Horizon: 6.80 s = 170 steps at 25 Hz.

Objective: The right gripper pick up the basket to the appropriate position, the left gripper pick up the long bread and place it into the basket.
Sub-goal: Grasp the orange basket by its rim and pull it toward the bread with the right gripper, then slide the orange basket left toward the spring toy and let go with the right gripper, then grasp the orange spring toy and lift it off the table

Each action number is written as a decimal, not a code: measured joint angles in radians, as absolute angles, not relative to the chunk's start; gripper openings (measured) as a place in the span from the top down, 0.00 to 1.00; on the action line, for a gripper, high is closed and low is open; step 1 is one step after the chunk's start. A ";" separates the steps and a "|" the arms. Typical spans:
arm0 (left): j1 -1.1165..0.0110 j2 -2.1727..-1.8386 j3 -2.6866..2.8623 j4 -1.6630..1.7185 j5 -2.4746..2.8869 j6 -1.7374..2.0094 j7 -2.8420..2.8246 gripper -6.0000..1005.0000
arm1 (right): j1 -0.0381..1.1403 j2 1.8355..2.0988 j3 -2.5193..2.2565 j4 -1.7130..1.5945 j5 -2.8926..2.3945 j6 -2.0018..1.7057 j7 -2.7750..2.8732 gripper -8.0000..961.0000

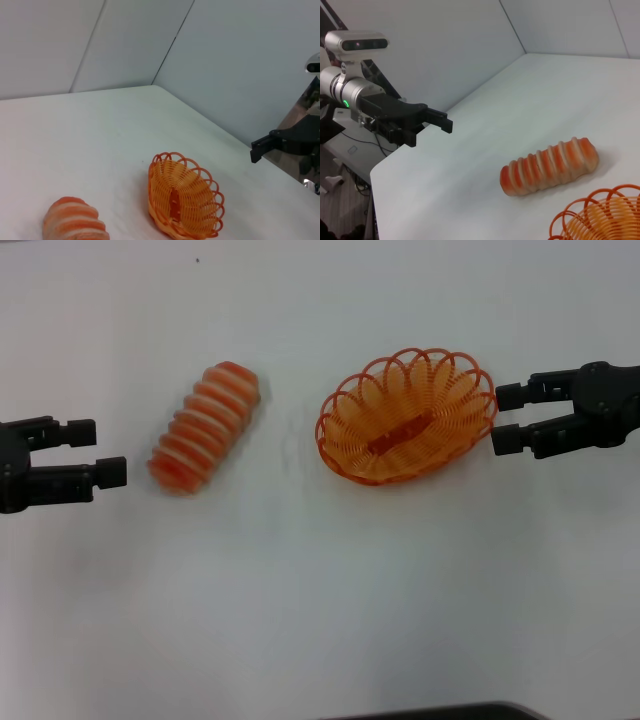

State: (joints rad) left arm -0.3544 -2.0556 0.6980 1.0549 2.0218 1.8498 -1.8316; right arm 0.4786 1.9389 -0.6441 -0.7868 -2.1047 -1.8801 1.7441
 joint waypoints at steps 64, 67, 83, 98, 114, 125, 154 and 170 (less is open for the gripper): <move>-0.401 -2.069 0.687 1.095 2.020 1.882 -1.877 0.13 | 0.833 1.979 -0.898 -0.767 -2.663 -1.420 2.405 0.02; -0.395 -2.069 0.685 1.096 2.017 1.886 -1.879 0.13 | 0.842 1.985 -0.915 -0.725 -2.664 -1.376 2.404 0.09; -0.394 -2.067 0.684 1.097 2.021 1.888 -1.882 0.13 | 0.848 2.020 -0.936 -0.679 -2.660 -1.319 2.408 0.59; -0.396 -2.066 0.684 1.097 2.020 1.888 -1.882 0.13 | 0.793 1.986 -0.794 -0.739 -2.533 -1.422 2.369 0.90; -0.413 -2.061 0.684 1.135 2.019 1.892 -1.895 0.13 | 0.648 1.928 -0.627 -0.642 -2.207 -1.453 2.395 0.92; -0.426 -2.062 0.685 1.139 2.020 1.884 -1.905 0.13 | 0.650 1.978 -0.689 -0.577 -2.267 -1.307 2.404 0.92; -0.416 -2.074 0.631 1.147 2.011 1.890 -1.908 0.13 | 0.542 1.989 -0.583 -0.980 -1.956 -1.678 2.069 0.26; -0.466 -2.082 0.676 1.228 2.084 1.812 -2.142 0.13 | 0.541 1.994 -0.635 -1.003 -2.267 -1.852 1.797 0.12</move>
